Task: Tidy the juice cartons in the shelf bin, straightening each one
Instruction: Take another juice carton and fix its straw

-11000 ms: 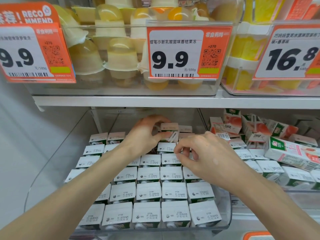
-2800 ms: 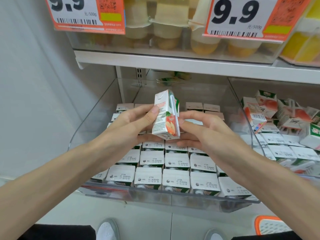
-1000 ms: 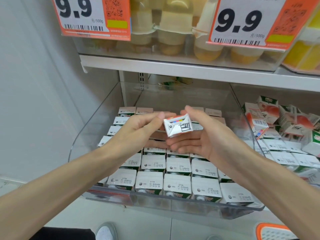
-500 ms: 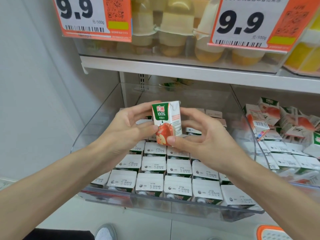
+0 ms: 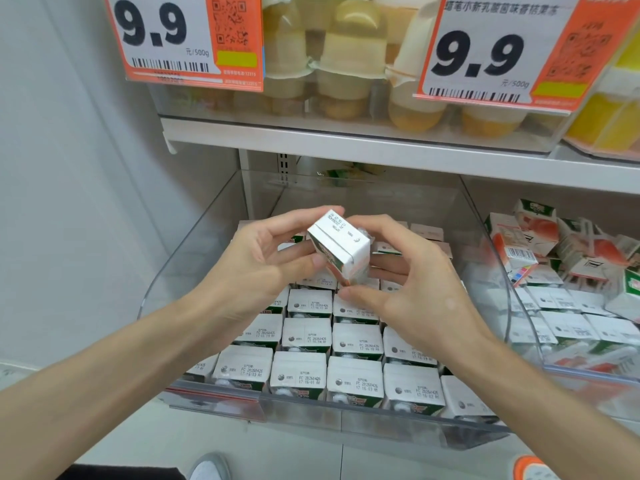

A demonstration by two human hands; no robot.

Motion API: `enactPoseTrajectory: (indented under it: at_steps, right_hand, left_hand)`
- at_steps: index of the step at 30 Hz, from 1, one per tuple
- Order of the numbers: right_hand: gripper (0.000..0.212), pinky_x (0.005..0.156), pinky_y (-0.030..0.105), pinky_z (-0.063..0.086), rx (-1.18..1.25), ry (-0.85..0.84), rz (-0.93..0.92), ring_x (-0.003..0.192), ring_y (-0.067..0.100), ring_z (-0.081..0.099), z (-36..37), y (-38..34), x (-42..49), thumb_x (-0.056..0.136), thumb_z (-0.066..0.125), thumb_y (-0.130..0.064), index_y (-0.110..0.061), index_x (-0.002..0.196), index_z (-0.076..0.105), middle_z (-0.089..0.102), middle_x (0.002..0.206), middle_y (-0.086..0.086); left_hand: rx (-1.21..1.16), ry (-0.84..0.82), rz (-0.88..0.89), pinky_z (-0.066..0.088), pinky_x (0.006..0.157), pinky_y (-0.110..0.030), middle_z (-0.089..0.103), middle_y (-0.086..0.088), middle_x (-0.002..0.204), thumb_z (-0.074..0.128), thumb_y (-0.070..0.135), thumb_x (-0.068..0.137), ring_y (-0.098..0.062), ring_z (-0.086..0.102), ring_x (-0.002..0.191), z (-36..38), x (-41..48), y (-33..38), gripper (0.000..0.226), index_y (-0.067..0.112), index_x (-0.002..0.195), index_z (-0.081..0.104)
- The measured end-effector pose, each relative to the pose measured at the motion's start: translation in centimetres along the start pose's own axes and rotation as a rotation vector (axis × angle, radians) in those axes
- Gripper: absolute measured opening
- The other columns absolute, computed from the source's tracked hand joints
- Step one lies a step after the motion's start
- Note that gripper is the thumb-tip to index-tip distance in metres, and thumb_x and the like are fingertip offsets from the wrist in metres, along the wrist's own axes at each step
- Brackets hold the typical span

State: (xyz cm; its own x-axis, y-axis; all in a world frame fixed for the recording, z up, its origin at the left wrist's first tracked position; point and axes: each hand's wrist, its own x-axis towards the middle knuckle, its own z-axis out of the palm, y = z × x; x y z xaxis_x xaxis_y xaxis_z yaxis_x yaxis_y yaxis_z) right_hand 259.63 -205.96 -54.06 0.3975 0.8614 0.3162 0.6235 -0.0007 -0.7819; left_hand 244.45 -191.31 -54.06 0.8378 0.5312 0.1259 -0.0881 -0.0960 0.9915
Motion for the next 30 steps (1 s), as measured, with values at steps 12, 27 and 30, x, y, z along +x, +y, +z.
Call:
enactPoseTrajectory:
  at_steps: [12,27,30]
  right_hand:
    - [0.043,0.094,0.014,0.056,0.200,0.089,0.096,0.111,-0.002,0.071,-0.1,0.4,0.6,0.086,0.084,-0.006,-0.027,0.121,0.068,0.077,0.115,-0.016]
    - [0.045,0.085,0.039,0.059,0.665,-0.206,0.552,0.092,0.034,0.080,0.3,-1.8,1.0,0.103,0.058,-0.045,-0.027,0.145,0.057,0.081,0.104,0.015]
    - [0.039,0.074,0.035,0.059,0.685,-0.208,0.617,0.074,0.030,0.077,0.1,-2.1,1.2,0.102,0.058,-0.043,-0.015,0.124,0.070,0.080,0.095,0.020]
  left_hand:
    - [0.146,0.109,0.026,0.058,0.092,-0.023,0.078,0.007,0.117,0.087,0.013,0.076,-0.011,0.071,0.116,-0.1,-0.1,0.3,0.043,0.021,0.115,0.071]
    - [0.088,0.132,-0.145,0.056,0.106,-0.047,0.076,0.002,0.122,0.067,0.058,0.086,-0.018,0.072,0.114,0.3,0.3,-0.1,0.053,0.039,0.136,0.063]
    - [0.109,0.093,-0.161,0.061,0.096,-0.041,0.075,0.000,0.121,0.063,0.058,0.090,-0.020,0.073,0.109,0.5,0.2,0.0,0.044,0.039,0.130,0.069]
